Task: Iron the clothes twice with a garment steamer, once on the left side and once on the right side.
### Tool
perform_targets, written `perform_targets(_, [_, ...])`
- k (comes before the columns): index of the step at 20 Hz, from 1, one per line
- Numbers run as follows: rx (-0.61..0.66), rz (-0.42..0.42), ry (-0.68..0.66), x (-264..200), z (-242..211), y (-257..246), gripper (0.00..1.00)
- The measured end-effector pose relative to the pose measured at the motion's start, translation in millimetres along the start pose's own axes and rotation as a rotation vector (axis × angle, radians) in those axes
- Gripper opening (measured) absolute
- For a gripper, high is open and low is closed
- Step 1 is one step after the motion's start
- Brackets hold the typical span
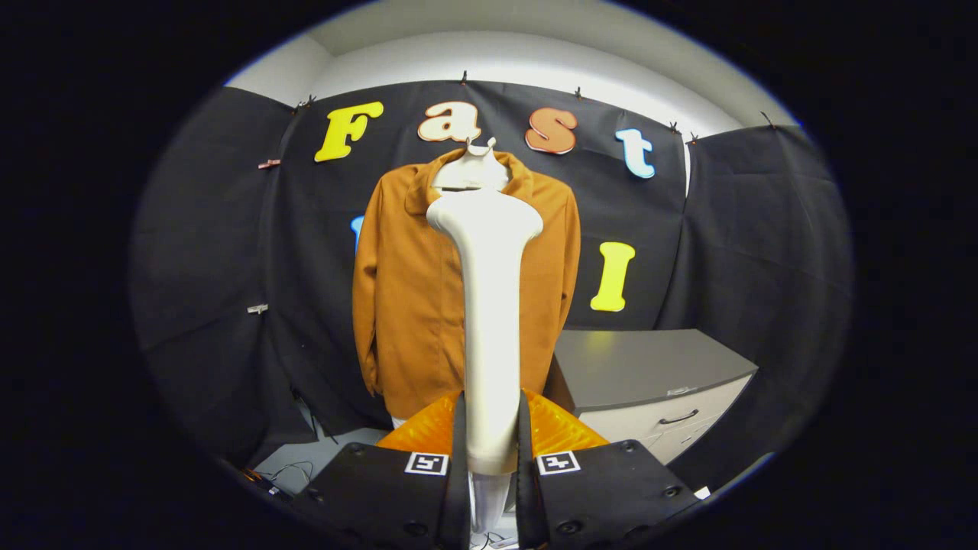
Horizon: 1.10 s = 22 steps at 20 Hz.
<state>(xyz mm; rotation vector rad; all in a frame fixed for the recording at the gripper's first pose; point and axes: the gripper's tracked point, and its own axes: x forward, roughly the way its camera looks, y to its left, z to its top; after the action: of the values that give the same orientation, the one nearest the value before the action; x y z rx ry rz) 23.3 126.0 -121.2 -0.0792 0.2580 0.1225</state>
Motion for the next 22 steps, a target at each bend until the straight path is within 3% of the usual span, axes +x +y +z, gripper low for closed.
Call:
perform_targets(9, [0.045, -0.018, -0.079, -38.9, 55.8, -25.5, 0.27])
perform_targets(22, [0.041, -0.041, -0.092, -52.5, 66.7, -51.7, 0.27])
